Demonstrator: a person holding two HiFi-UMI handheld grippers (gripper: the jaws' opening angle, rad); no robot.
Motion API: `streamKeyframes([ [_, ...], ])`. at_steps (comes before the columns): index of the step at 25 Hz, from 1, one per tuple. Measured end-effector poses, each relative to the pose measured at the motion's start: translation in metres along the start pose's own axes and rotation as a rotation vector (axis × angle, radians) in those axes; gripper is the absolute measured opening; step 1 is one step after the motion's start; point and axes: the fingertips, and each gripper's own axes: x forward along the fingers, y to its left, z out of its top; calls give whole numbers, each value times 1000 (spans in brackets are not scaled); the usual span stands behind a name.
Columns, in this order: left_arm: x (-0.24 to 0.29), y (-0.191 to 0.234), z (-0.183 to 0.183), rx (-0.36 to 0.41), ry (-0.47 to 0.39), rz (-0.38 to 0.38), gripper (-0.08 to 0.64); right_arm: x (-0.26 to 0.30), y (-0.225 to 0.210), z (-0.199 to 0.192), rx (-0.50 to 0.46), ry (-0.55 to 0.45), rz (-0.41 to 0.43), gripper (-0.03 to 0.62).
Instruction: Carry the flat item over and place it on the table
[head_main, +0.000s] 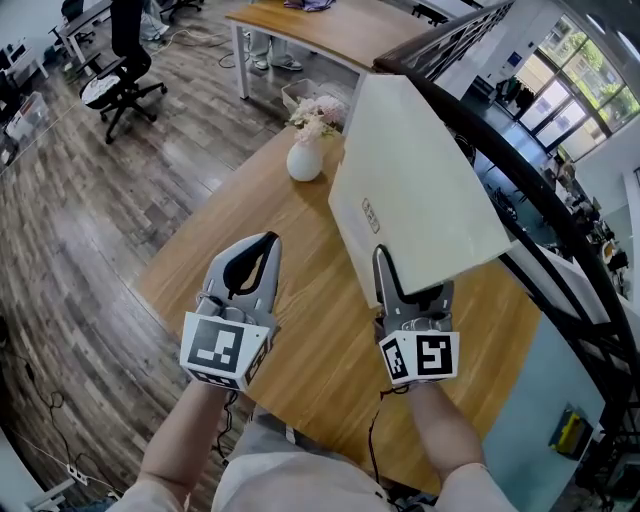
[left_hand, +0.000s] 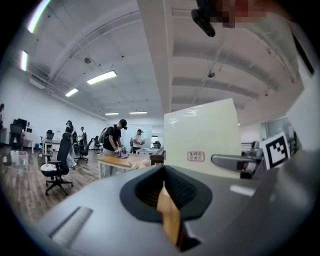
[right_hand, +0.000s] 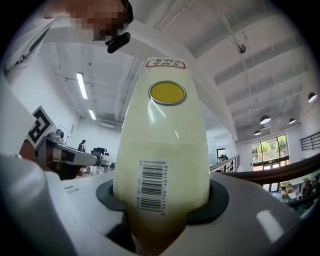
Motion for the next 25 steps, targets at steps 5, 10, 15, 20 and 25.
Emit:
streamKeyframes([
  [5,29,1,-18,41,-1,-27,3,28,-8,-26,-22,7,18,284],
  [10,56,11,-45,41,-1,-48,3,53,-19,-57,-55,27,-8,284],
  [15,83,22,-83,-1,40,-78,2,74,-31,-83,-22,39,-34,285],
  [20,104,31,-116,18,75,-81,2,92,-37,-116,10,50,-36,284],
  [25,118,30,-140,16,71,-109,2,104,-36,-148,16,66,-30,285],
])
